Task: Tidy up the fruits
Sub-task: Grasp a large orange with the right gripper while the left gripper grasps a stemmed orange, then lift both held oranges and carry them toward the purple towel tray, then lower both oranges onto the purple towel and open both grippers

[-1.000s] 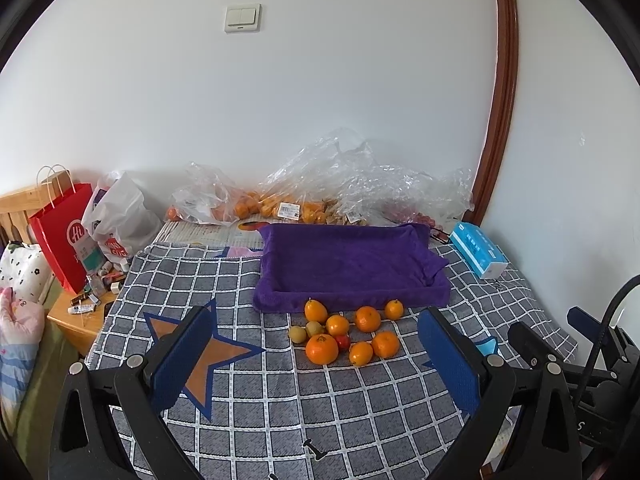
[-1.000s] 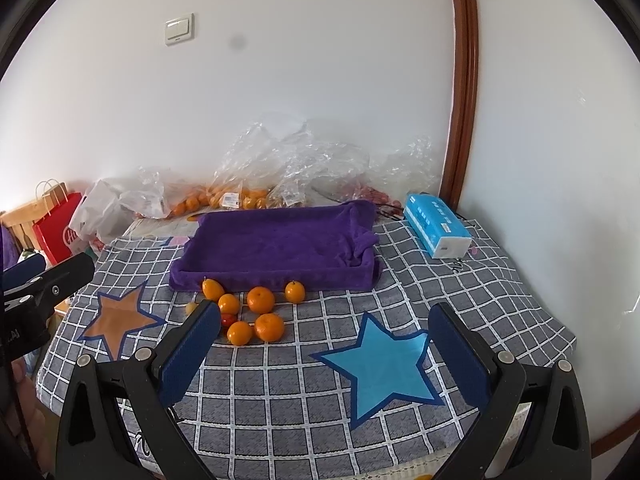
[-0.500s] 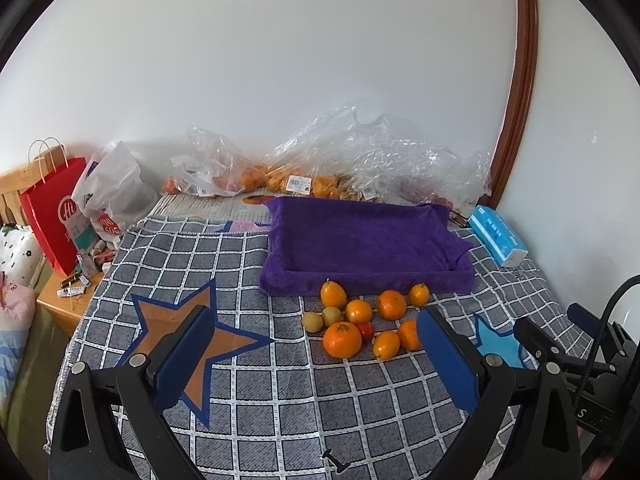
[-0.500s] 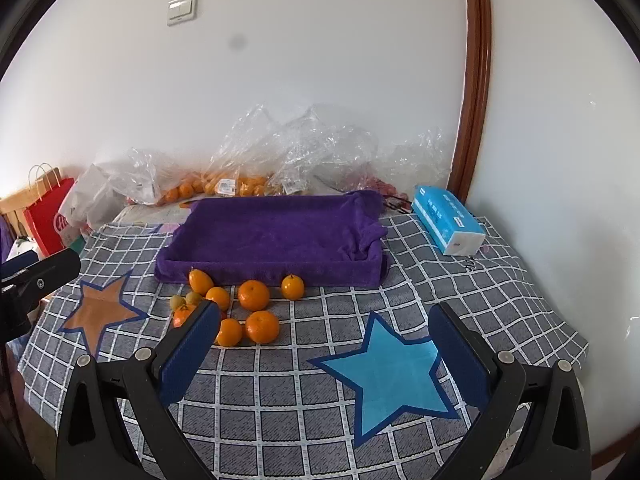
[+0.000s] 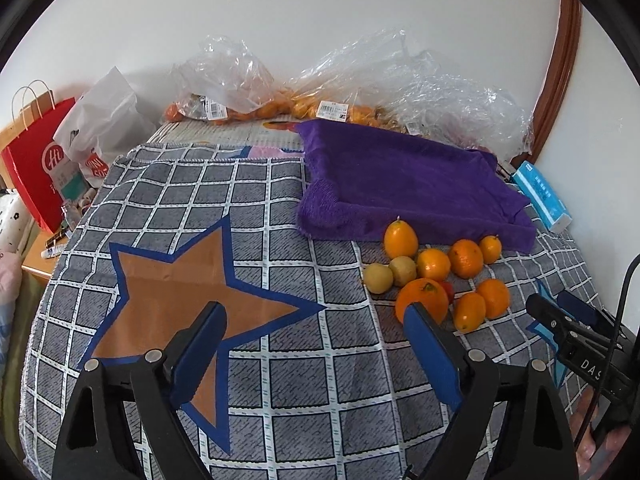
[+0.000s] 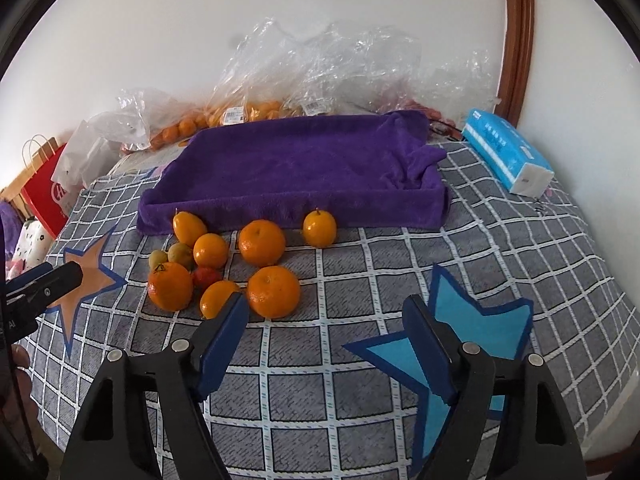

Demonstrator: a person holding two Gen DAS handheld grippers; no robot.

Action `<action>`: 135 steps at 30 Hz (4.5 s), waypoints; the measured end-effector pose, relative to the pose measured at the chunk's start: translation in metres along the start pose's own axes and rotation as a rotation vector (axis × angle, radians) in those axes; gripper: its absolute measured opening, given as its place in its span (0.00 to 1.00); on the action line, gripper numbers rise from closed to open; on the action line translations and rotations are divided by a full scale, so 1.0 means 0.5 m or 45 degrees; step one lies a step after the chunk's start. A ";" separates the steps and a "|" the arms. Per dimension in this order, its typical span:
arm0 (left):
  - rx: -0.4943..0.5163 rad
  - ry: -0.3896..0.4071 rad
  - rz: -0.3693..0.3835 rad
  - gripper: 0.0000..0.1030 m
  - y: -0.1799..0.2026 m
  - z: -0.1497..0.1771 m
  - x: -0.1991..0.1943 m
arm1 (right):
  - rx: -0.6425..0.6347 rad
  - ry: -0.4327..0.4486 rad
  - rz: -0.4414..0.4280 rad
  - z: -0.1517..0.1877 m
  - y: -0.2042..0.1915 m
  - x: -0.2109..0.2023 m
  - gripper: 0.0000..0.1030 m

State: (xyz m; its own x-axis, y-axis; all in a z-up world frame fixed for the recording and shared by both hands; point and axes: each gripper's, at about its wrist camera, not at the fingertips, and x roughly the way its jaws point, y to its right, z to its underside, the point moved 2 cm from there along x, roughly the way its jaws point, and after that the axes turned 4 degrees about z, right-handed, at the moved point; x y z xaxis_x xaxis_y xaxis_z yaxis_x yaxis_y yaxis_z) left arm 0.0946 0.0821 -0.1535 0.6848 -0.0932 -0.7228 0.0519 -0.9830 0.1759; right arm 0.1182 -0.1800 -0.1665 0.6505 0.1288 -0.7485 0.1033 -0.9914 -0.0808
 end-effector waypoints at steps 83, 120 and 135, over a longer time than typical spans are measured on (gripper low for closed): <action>-0.103 0.063 0.381 0.39 0.053 0.035 0.075 | -0.002 0.013 -0.075 0.022 0.071 0.082 0.39; -0.112 0.198 0.280 0.39 0.101 -0.301 0.147 | -0.006 0.208 -0.088 -0.304 0.066 0.106 0.39; -0.014 0.083 0.187 0.39 0.088 -0.333 0.273 | 0.023 0.131 -0.039 -0.345 0.089 0.240 0.39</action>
State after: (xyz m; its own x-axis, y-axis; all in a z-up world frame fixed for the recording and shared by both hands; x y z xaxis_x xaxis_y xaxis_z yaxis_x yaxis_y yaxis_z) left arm 0.3117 0.0524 -0.1331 0.7313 -0.2249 -0.6440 -0.0446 -0.9578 0.2839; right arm 0.3309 -0.2044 -0.1465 0.7210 0.1597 -0.6743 0.1114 -0.9871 -0.1148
